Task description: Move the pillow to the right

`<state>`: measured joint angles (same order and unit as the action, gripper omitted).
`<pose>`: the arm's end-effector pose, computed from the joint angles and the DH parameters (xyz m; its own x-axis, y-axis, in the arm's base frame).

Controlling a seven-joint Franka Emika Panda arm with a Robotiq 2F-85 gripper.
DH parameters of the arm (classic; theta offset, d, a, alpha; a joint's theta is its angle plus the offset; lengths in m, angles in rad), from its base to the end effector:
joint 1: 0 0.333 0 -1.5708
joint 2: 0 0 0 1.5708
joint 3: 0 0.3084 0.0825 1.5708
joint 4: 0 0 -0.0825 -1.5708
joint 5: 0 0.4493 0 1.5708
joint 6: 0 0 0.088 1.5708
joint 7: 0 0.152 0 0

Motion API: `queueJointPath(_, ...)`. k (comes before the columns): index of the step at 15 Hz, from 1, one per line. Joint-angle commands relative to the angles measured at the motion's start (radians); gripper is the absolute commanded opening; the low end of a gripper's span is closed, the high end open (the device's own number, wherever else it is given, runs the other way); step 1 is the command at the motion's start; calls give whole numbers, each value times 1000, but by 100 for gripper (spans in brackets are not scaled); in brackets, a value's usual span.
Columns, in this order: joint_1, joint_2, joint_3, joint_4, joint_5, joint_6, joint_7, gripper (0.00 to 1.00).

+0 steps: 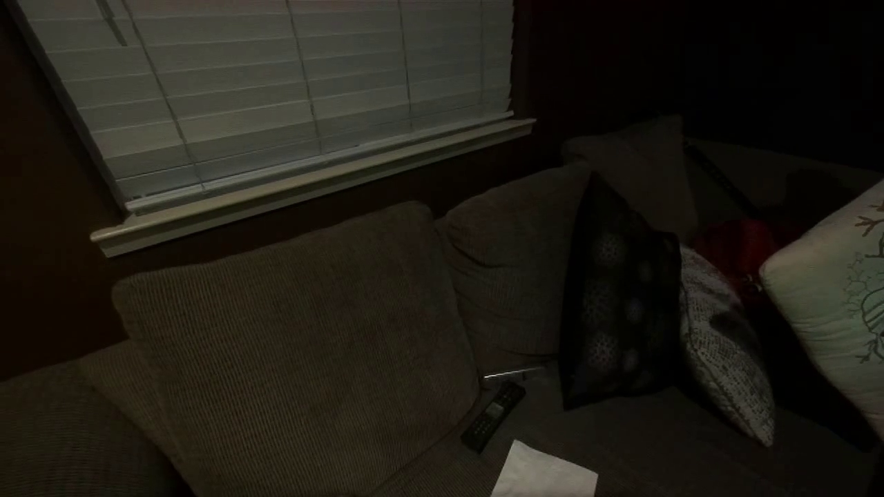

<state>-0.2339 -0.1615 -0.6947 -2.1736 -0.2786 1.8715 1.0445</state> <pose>0.2999 -0.4532 0.3511 -0.2730 -0.9614 0.0353 -0.9350 0.2737 0.2257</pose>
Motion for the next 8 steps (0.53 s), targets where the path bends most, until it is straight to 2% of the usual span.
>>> queueJointPath(1,84,217,-83,177,169,-13,-270,3)
queueJointPath(2,3,278,-2,215,208,-11,-310,3)
queueJointPath(4,-12,344,53,292,259,-44,-326,3)
queueJointPath(6,-53,446,114,389,300,-81,-422,3)
queueJointPath(8,-113,559,158,490,285,-106,-505,3)
